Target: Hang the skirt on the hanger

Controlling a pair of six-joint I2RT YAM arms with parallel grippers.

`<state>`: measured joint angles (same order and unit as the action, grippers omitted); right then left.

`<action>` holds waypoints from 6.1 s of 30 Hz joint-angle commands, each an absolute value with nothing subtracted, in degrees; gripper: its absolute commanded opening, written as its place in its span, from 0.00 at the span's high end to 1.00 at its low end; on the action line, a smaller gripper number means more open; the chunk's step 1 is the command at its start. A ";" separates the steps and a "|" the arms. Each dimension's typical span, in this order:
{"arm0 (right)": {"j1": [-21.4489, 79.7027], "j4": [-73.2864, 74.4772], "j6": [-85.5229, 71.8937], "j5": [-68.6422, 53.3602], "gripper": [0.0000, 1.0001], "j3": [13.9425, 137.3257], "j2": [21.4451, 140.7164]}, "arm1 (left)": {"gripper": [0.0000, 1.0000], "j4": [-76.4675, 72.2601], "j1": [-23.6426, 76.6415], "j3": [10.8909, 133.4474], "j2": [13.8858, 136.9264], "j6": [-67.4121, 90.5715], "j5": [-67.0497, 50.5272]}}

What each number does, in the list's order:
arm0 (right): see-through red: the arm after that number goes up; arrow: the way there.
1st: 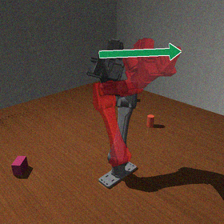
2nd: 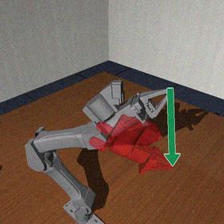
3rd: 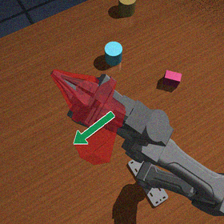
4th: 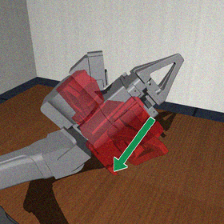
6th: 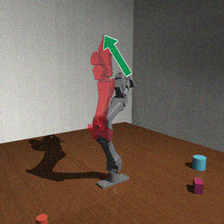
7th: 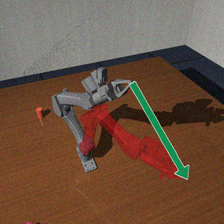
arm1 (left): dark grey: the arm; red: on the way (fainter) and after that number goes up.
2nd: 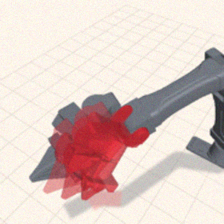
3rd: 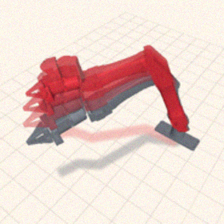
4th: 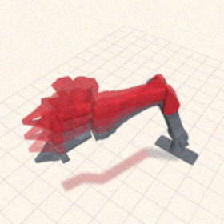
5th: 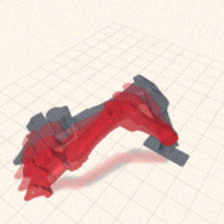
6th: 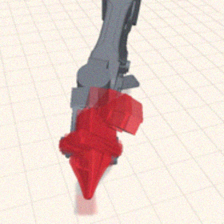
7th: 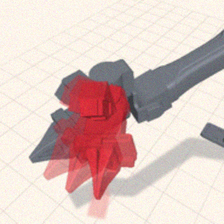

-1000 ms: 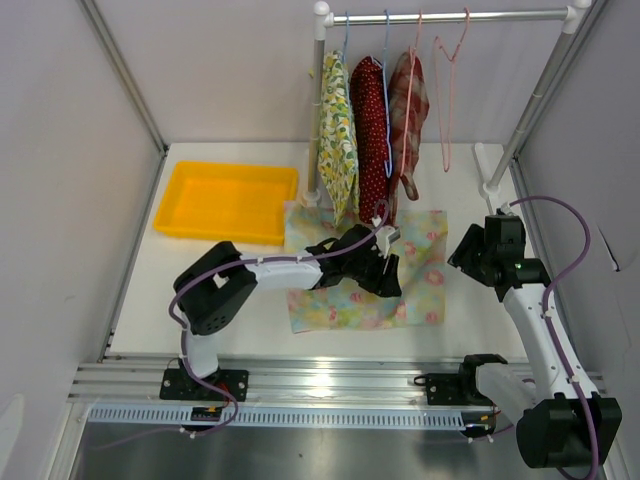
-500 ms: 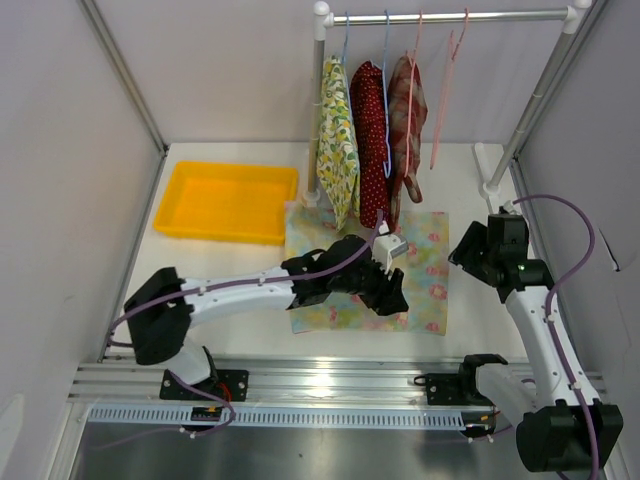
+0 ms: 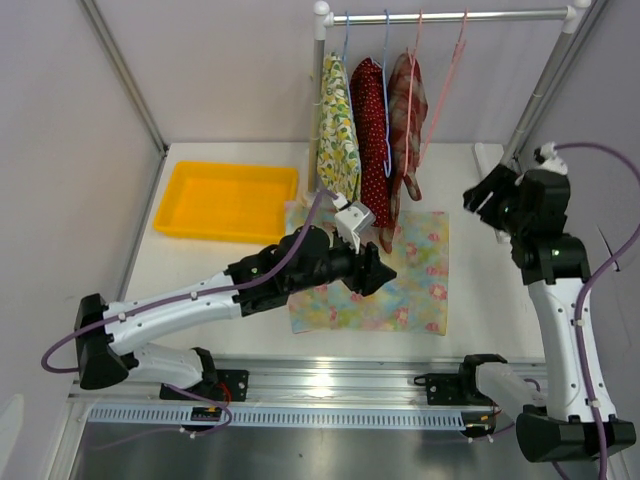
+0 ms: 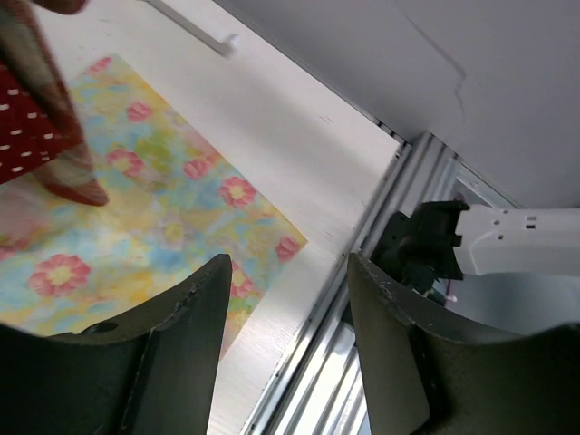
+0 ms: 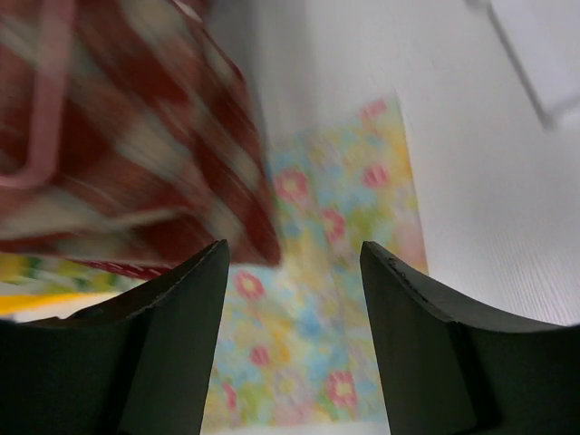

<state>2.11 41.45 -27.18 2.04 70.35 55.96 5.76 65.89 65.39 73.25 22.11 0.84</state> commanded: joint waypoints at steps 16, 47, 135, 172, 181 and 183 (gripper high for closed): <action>5.27 10.47 -20.31 -1.15 0.13 106.51 88.50 | 0.38 18.10 66.09 56.78 54.59 23.38 14.41; 11.42 25.05 -9.67 18.19 0.37 129.82 107.50 | 0.35 24.26 66.01 54.67 51.07 22.59 18.46; 27.41 50.02 -34.80 -7.98 1.00 57.41 40.89 | 0.34 21.27 55.20 51.07 47.99 28.47 3.08; 48.60 -16.43 -38.49 -15.73 1.00 13.54 50.88 | 0.40 26.19 55.19 31.38 54.22 40.69 6.23; 52.03 -16.35 -38.58 -12.31 1.00 12.22 53.35 | 0.34 26.20 55.20 29.71 58.18 41.13 9.67; 52.12 -16.09 -38.58 -11.17 1.00 11.95 52.65 | 0.34 25.32 55.20 29.27 59.06 41.22 9.23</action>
<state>51.72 -13.98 -39.03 -14.15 12.67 53.43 27.16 54.98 30.26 58.04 40.07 7.94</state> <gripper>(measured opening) 0.055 0.658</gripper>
